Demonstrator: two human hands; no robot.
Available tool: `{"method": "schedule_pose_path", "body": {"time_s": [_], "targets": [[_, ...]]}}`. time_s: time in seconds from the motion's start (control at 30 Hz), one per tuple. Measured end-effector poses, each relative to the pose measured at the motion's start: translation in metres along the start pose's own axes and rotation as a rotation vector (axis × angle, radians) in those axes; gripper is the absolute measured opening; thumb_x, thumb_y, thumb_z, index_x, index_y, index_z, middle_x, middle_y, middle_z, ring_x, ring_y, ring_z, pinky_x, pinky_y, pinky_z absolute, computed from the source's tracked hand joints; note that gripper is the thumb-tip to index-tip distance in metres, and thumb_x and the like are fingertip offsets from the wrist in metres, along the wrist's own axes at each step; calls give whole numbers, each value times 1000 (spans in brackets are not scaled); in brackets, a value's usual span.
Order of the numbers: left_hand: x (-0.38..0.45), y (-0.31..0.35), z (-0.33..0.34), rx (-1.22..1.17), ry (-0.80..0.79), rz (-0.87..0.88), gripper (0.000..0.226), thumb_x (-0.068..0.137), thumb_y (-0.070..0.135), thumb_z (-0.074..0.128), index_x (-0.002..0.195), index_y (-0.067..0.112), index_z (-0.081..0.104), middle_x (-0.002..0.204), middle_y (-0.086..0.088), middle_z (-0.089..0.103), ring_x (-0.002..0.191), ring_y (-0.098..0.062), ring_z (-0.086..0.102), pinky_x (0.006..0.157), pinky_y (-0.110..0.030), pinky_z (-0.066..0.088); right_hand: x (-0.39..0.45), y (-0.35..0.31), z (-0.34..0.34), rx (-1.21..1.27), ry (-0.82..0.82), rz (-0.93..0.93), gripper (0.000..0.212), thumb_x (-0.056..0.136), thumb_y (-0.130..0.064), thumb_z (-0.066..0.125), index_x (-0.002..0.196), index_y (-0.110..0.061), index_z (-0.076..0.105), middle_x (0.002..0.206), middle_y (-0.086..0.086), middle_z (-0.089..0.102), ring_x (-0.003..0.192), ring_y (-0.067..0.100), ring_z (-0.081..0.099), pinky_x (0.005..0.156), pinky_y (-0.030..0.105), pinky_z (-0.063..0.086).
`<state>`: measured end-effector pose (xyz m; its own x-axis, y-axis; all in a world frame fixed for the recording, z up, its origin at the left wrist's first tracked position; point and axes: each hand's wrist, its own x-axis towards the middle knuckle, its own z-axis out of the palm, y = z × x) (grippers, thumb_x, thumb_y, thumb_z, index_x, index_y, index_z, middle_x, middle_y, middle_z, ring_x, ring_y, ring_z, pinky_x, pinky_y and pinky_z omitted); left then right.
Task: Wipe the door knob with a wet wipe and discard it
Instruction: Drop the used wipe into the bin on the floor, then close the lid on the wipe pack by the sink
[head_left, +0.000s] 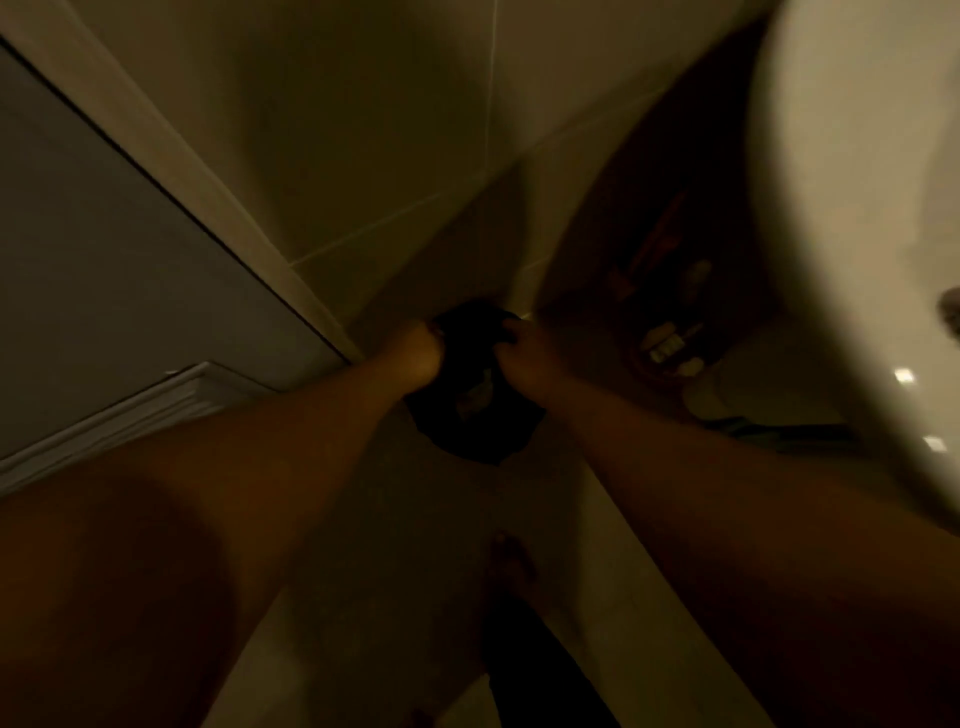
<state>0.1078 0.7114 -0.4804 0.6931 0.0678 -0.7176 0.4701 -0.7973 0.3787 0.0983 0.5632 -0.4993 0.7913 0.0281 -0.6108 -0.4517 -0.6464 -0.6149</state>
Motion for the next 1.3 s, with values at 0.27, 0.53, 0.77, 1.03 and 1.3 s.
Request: {"method": "schedule_pose_path", "body": {"time_s": [0.27, 0.53, 0.77, 1.03, 1.3], "targets": [[-184, 45, -106, 240, 96, 249, 37, 105, 24, 31, 123, 8, 60, 127, -14, 56, 113, -30, 57, 99, -36, 41, -184, -119, -101, -247, 85, -197, 45, 103, -21, 41, 144, -3, 39, 148, 20, 43, 135, 34, 42, 107, 36, 35], [-387, 147, -199, 461, 367, 493, 46, 105, 23, 29, 144, 2, 42, 154, -18, 36, 142, -33, 35, 117, -37, 27, -364, -185, -229, -322, 346, -315, 52, 103, -26, 38, 151, -7, 29, 158, 15, 31, 144, 33, 32, 115, 36, 26], [-486, 281, -178, 595, 435, 740, 46, 104, 23, 30, 144, 4, 42, 152, -18, 39, 140, -33, 38, 116, -38, 30, -479, -154, -348, -336, 622, -259, 47, 102, -25, 42, 144, -6, 38, 151, 16, 40, 137, 34, 40, 109, 40, 34], [-552, 433, -86, 682, 395, 998, 42, 105, 24, 29, 137, 5, 50, 144, -19, 47, 131, -35, 46, 108, -40, 37, -556, -51, -465, -283, 796, -98, 43, 99, -26, 46, 140, -12, 45, 143, 16, 50, 127, 34, 50, 102, 41, 41], [-580, 556, 18, 714, 307, 1163, 41, 103, 25, 32, 136, 8, 50, 140, -20, 51, 125, -35, 51, 104, -42, 42, -598, 64, -560, -176, 933, 38, 41, 96, -16, 51, 137, -11, 48, 138, 14, 55, 123, 31, 54, 98, 38, 46]]}}
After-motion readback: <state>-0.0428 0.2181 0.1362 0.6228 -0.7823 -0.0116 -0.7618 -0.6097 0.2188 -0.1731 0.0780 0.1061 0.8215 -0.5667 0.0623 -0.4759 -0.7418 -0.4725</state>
